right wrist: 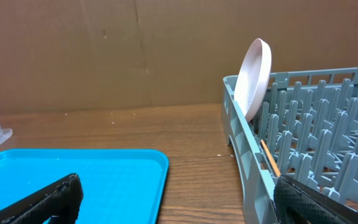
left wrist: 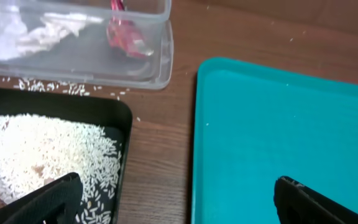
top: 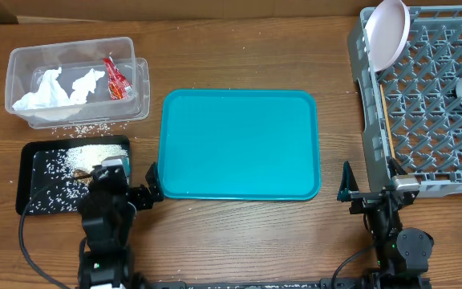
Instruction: Sort waste into correct bins and load items into the dishwasher
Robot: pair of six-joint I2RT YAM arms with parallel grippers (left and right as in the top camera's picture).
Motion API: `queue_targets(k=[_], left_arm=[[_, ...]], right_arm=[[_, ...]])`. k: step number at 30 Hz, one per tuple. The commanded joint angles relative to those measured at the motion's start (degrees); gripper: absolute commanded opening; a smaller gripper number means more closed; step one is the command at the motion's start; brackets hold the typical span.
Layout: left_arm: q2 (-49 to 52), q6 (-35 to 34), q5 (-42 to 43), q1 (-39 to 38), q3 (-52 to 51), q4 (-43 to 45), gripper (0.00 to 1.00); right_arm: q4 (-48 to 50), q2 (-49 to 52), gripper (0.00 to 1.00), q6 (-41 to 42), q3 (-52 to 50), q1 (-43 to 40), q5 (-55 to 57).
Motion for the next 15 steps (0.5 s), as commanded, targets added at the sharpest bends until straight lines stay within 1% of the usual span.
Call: queue_targets(k=[1, 7, 10, 12, 15], left_arm=[[-5.7, 1.1, 0.2, -3.0, -2.8, 0.5, 1.00], [-14.8, 1.7, -5.4, -7.6, -7.7, 0.5, 1.00], [-19.7, 1.7, -5.7, -8.4, -10.3, 0.3, 1.00], [-22.6, 1.7, -6.0, -8.5, -10.2, -2.6, 1.00], [-25.3, 2.0, -6.6, -8.4, -10.2, -2.7, 1.00]], right_arm=[[0.2, -0.5, 1.00, 0.1, -0.6, 0.3, 0.5], [0.2, -0.5, 1.00, 0.1, -0.6, 0.3, 0.5], [0.2, -0.5, 1.00, 0.1, -0.6, 0.3, 0.5], [0.2, -0.5, 1.00, 0.1, -0.6, 0.3, 0.5], [0.2, -0.5, 1.00, 0.1, -0.6, 0.3, 0.5]])
